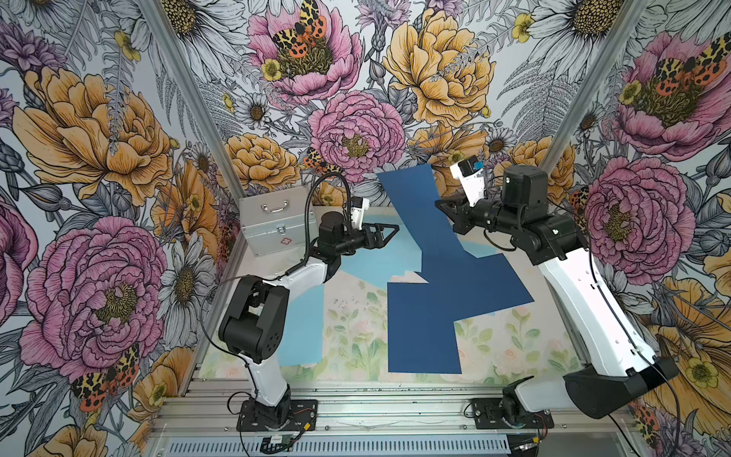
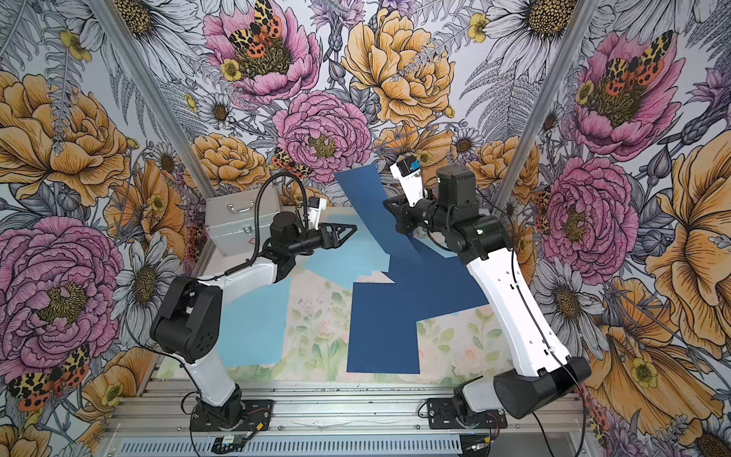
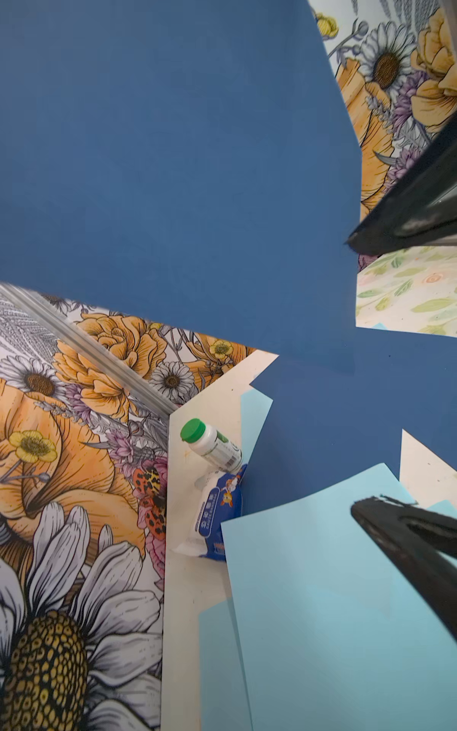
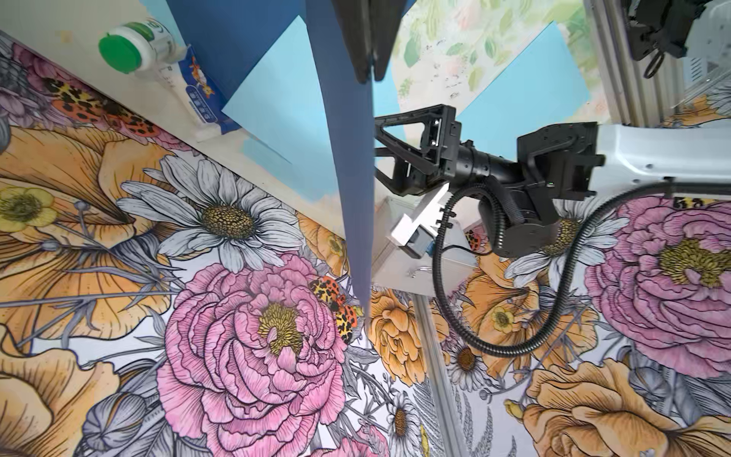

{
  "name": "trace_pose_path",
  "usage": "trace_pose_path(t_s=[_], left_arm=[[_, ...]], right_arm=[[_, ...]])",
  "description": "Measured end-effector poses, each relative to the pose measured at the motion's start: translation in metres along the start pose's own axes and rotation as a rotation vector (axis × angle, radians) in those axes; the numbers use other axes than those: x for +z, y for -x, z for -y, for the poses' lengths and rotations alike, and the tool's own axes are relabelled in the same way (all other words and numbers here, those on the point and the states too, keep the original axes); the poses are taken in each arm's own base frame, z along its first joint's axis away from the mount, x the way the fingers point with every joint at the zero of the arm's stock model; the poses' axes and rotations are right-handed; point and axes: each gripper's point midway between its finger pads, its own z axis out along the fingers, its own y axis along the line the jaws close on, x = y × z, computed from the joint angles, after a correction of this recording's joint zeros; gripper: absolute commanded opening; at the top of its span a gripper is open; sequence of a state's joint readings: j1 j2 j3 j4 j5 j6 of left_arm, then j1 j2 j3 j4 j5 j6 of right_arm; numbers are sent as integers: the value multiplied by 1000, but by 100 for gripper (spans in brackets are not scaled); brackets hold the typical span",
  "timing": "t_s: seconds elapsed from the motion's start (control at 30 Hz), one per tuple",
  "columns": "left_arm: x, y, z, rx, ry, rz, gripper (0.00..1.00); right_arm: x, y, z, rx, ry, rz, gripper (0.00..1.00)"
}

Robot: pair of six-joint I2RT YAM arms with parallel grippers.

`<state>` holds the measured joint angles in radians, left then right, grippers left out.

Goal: Sort the scattered colored papers by color
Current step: Pick up the colored paper.

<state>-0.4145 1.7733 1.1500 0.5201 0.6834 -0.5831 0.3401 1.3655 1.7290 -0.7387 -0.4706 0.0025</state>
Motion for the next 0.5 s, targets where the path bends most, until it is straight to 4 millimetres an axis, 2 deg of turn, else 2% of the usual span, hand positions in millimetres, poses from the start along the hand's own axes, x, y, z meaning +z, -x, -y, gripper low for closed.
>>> trace_pose_path(t_s=[0.17,0.2,0.3,0.37,0.5], left_arm=[[-2,17,40,50,-139,76,97],[-4,22,48,59,-170,96,93],[-9,34,67,60,-247,135,65],[-12,37,74,57,-278,142,53],[-11,33,73,49,-276,122,49]], right_arm=[[-16,-3,-9,7,3,30,0],[-18,-4,-10,11,2,30,0],[-15,-10,-4,25,-14,25,0],[-12,-17,4,43,-40,10,0],[-10,-22,20,72,-86,-3,0]])
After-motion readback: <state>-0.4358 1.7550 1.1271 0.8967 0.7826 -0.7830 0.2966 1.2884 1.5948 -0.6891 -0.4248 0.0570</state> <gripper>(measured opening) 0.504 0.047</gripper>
